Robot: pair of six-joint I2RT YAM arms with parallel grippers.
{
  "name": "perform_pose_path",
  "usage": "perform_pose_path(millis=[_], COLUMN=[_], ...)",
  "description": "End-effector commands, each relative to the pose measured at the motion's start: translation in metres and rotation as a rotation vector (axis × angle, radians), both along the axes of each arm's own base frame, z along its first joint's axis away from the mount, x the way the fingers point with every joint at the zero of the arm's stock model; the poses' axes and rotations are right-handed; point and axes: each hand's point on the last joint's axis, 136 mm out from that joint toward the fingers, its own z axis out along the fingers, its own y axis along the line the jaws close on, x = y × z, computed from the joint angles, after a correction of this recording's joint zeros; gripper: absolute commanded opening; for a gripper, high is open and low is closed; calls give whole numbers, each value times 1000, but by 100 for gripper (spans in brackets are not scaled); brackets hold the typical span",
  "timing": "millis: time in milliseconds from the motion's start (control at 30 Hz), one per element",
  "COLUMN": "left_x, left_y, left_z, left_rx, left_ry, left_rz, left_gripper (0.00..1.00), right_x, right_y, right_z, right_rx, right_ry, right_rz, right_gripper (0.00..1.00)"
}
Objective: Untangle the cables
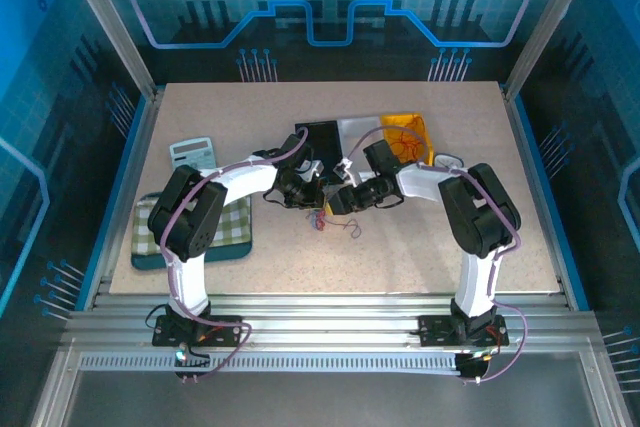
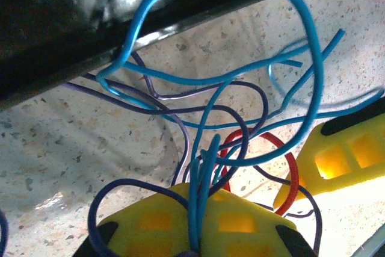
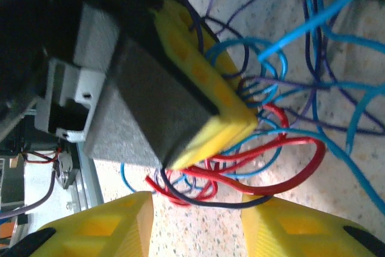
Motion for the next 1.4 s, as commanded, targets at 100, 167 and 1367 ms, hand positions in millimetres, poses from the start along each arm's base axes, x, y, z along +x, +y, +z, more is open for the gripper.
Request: perform_pose_path(millis=[100,167,1367], left_x=[-2,-2,0], left_y=[-2,-3,13], left_z=[16,17,59], left_rx=[-46,-53,-219], left_ry=[-22,-26,-112], left_rz=[-10,-11,53], left_gripper=[0,0,61], right_x=[2,3,14], right_y=[11,12,5], right_z=[-6,-9,11], right_rx=[6,-13,9], right_ry=[41,33,-26], right_rz=[29,31,-43], right_gripper=[40,40,36])
